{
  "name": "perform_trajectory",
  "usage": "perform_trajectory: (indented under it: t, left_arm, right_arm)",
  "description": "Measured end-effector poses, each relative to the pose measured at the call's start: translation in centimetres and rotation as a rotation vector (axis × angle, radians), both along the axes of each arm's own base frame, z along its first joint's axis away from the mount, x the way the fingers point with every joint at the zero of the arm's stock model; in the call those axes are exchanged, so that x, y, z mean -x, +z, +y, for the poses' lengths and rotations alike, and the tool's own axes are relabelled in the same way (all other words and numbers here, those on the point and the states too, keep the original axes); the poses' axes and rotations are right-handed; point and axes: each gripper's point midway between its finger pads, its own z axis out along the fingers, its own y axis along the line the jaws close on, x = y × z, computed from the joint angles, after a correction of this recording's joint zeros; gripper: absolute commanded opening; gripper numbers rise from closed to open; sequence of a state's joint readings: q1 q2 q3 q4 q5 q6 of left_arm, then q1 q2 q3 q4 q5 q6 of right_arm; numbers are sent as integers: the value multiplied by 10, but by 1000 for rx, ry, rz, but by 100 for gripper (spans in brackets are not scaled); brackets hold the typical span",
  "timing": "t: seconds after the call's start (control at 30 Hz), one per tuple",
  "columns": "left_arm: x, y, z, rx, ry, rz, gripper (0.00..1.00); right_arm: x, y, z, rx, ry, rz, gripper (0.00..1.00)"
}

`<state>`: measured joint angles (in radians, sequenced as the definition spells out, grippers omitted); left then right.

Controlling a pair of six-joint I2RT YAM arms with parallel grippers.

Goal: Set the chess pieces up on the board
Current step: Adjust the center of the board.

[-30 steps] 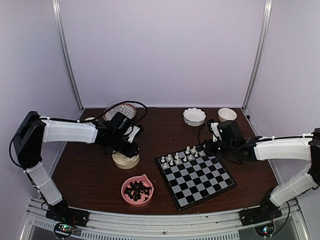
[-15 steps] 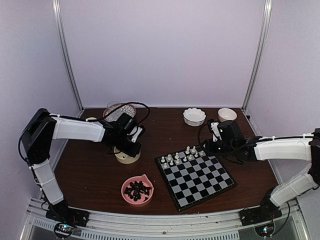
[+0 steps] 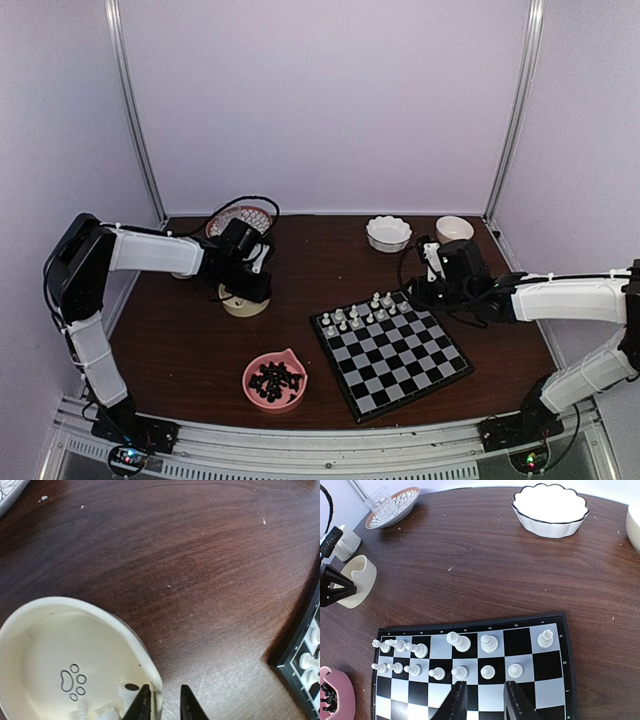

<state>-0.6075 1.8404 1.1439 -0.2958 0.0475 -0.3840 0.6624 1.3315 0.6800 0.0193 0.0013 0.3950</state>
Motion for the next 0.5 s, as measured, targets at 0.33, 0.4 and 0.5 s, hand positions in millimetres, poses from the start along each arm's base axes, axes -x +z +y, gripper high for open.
perform_trajectory:
  t: [0.33, 0.4, 0.5]
  left_arm:
    - [14, 11, 1, 42, -19, 7, 44]
    - [19, 23, 4, 47, -27, -11, 46]
    - [21, 39, 8, 55, -34, -47, 47]
  right_arm:
    - [0, 0, 0, 1, 2, -2, 28]
    - [0, 0, 0, 2, 2, -2, 28]
    - [1, 0, 0, 3, 2, -1, 28]
